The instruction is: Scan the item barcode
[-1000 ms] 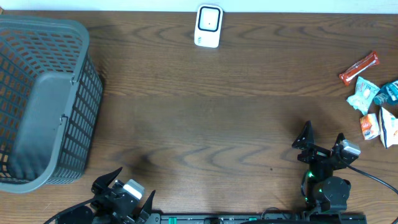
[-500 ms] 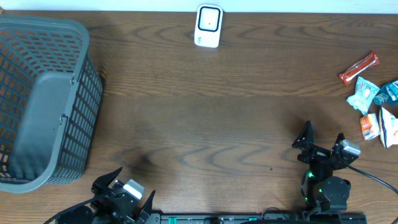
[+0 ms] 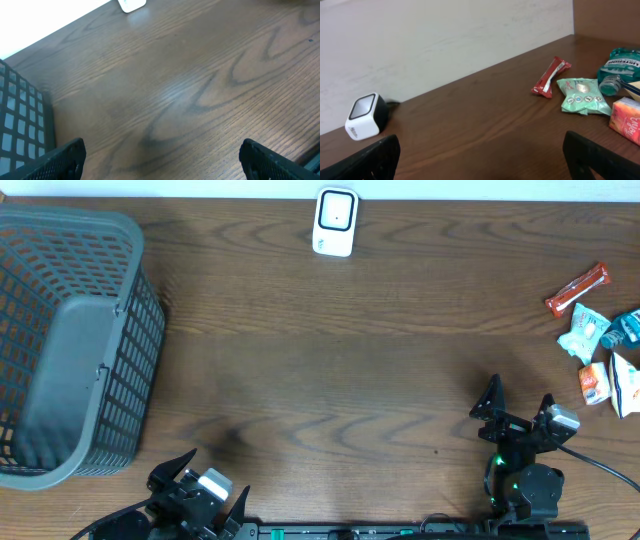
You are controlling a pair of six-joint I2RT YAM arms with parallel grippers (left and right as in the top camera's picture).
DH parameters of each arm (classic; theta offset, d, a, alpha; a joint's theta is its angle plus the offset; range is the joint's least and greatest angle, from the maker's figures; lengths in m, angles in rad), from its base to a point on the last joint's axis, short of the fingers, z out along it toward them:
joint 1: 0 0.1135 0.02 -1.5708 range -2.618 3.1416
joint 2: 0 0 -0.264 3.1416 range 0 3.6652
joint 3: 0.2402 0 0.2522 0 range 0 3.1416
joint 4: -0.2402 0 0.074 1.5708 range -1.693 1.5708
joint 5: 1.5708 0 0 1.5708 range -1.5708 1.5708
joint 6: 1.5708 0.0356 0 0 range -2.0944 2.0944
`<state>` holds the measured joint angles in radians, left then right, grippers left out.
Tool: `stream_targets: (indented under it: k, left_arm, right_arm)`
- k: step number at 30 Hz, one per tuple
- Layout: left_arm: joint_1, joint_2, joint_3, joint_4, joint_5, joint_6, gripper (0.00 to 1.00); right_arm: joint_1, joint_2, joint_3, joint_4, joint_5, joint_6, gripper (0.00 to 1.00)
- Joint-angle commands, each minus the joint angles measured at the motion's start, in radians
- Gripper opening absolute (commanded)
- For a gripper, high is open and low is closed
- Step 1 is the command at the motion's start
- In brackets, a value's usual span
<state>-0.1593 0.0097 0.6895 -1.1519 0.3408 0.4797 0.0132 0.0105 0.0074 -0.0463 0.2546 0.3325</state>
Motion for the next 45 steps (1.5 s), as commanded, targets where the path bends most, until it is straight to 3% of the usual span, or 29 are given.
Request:
stream_targets:
  k: [1, 10, 13, 16, 20, 25, 27, 30, 31, 35, 45]
  left_arm:
    - [-0.006, -0.007, 0.000, 0.001, 0.006, 0.014, 0.98]
    - [0.012, -0.007, -0.005, 0.003, 0.031, 0.014, 0.98]
    - [0.012, -0.007, -0.006, 0.014, 0.166, 0.014, 0.98]
    - [0.012, -0.007, -0.021, 0.034, 0.180, 0.016, 0.98]
    - [0.012, -0.007, -0.080, 0.175, 0.237, 0.016, 0.98]
    - [0.012, -0.007, -0.276, 0.494, 0.235, -0.026, 0.98]
    - [0.012, -0.008, -0.343, 0.599, 0.191, -0.136, 0.98]
    - [0.012, -0.008, -0.467, 0.787, 0.018, -0.431, 0.98]
    - [0.012, -0.008, -0.495, 0.829, -0.003, -0.457, 0.98]
    - [0.012, -0.008, -0.573, 0.938, -0.030, -0.455, 0.98]
    - [0.012, -0.008, -0.662, 1.032, -0.324, -0.454, 0.98]
  right_arm:
    - [-0.008, -0.005, -0.002, -0.004, 0.001, 0.003, 0.99]
    - [-0.008, -0.005, -0.001, -0.004, 0.001, 0.003, 0.99]
    - [-0.008, -0.005, -0.001, -0.004, 0.001, 0.003, 0.99]
    - [-0.008, -0.005, -0.001, -0.004, 0.001, 0.003, 0.99]
    - [-0.008, -0.005, -0.001, -0.004, 0.001, 0.003, 0.99]
    - [-0.008, -0.005, -0.001, -0.004, 0.001, 0.003, 0.99]
    - [-0.008, -0.005, -0.001, -0.004, 0.001, 0.003, 0.99]
    - [-0.008, -0.005, -0.001, -0.004, 0.001, 0.003, 0.99]
    - [-0.008, -0.005, -0.001, -0.004, 0.001, 0.003, 0.99]
    - [-0.008, -0.005, -0.001, -0.004, 0.001, 0.003, 0.99]
    - [-0.008, -0.005, -0.002, -0.004, 0.001, 0.003, 0.99]
